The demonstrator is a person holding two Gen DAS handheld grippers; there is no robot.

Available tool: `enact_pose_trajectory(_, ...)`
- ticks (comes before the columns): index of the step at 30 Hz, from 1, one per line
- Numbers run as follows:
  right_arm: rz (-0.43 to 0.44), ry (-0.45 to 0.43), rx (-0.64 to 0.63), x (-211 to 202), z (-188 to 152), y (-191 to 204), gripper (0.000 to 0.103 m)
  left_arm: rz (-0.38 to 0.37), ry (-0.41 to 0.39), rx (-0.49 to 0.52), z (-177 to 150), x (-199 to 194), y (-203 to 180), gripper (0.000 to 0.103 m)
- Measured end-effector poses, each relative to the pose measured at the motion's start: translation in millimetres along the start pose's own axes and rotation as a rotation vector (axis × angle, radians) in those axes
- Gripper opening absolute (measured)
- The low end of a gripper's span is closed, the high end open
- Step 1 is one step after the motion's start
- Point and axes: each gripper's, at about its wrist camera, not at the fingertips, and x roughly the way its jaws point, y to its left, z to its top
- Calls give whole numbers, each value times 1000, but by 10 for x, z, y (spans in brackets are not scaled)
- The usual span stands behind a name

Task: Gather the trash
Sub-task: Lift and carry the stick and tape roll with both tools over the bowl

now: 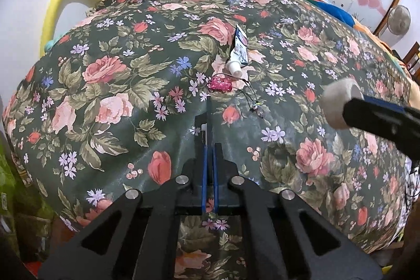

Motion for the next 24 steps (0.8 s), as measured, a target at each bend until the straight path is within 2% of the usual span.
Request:
enact_pose_trajectory(5, -10, -12, -23, -121, -26, 116, 34, -8, -23, -13, -73, -208, 40, 3)
enact_pose_trajectory(10, -7, -33, -62, -292, -46, 387, 34, -30, -67, -23, -242, -653, 161, 3)
enact_pose_trajectory(18, 58, -58, -147, -537, -212, 1076, 34, 28, -136, -71, -675, -1331, 554, 3)
enact_pose_trajectory(24, 114, -41, -211, -564, -448, 1617, 34, 73, -163, -153, -1031, -1757, 1017, 3)
